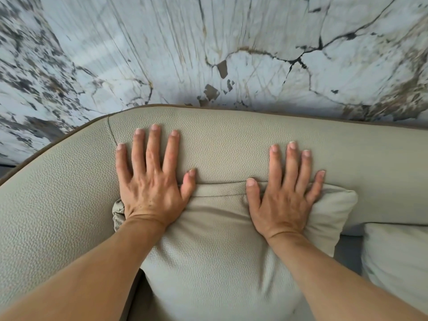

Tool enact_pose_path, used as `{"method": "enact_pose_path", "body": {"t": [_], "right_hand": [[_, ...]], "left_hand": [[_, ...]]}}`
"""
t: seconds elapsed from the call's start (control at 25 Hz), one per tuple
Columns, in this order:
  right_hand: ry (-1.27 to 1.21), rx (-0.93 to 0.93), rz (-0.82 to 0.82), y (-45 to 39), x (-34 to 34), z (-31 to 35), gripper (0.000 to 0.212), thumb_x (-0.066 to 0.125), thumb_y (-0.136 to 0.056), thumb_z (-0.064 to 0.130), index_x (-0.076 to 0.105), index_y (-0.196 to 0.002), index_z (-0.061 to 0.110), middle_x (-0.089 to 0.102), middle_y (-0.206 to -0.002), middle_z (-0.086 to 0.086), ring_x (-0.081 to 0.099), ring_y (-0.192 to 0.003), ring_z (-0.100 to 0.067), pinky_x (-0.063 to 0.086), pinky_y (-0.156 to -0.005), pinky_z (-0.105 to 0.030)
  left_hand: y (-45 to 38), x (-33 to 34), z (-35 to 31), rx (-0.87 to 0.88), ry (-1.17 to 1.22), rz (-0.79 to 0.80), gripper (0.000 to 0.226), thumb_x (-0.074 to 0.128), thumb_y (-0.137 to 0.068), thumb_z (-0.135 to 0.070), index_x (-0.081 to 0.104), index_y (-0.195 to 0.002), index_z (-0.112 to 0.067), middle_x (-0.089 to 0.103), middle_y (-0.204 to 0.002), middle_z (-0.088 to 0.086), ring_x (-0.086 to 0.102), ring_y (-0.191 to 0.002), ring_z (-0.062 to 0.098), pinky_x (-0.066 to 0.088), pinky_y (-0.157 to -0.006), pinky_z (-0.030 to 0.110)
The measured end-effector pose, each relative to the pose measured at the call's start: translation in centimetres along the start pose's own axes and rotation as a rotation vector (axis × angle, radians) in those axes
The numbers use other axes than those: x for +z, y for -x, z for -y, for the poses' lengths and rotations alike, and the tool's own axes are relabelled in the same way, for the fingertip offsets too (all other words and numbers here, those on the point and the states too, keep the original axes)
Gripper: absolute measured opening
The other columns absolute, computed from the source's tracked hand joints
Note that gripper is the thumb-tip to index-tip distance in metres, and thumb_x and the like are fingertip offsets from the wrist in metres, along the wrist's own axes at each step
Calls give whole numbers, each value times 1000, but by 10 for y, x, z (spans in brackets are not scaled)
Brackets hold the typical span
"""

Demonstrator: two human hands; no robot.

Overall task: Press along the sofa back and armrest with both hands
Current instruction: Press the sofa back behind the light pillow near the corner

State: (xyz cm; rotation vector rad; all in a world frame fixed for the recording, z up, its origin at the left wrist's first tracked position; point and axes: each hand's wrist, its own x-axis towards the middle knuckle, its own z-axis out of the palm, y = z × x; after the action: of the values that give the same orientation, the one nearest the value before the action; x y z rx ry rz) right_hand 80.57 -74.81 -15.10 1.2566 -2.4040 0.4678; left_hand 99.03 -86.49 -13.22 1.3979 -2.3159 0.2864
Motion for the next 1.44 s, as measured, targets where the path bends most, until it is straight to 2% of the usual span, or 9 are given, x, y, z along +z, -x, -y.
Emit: {"method": "enact_pose_path", "body": {"t": [0.4, 0.64, 0.92, 1.12, 1.44], "right_hand": [[16, 10, -34, -23, 19, 4, 72, 34, -90, 57, 19, -153, 23, 21, -160, -10, 12, -147, -32, 7, -114, -62], [38, 20, -47, -29, 29, 5, 70, 24, -93, 59, 18, -153, 23, 21, -159, -11, 12, -147, -33, 7, -113, -63], [47, 27, -52, -29, 27, 6, 69, 21, -94, 59, 20, -152, 21, 22, -159, -12, 13, -146, -33, 7, -114, -62], [62, 24, -66, -29, 27, 7, 69, 26, -93, 56, 22, -151, 20, 24, -157, -14, 14, -145, -35, 8, -114, -62], [53, 22, -48, -29, 29, 7, 69, 24, -94, 58, 24, -151, 19, 25, -157, -13, 15, -145, -34, 6, -114, -60]], "left_hand": [[-30, 16, 1, 18, -1, 15, 72, 29, -89, -59, 27, -150, -22, 30, -156, 14, 21, -144, 37, 8, -115, 56], [-40, 23, 2, 28, 7, -10, 71, 31, -89, -59, 28, -150, -22, 31, -155, 14, 23, -144, 37, 8, -115, 55], [-37, 22, 3, 44, 28, -5, 71, 31, -90, -58, 30, -150, -20, 33, -154, 16, 24, -142, 38, 9, -114, 56], [-39, 22, 5, 58, 49, 1, 70, 32, -90, -57, 30, -150, -20, 33, -154, 16, 23, -143, 37, 8, -115, 56], [-40, 19, 6, 59, 43, 72, 70, 29, -91, -58, 25, -151, -22, 29, -156, 13, 19, -144, 36, 4, -116, 54]]}}
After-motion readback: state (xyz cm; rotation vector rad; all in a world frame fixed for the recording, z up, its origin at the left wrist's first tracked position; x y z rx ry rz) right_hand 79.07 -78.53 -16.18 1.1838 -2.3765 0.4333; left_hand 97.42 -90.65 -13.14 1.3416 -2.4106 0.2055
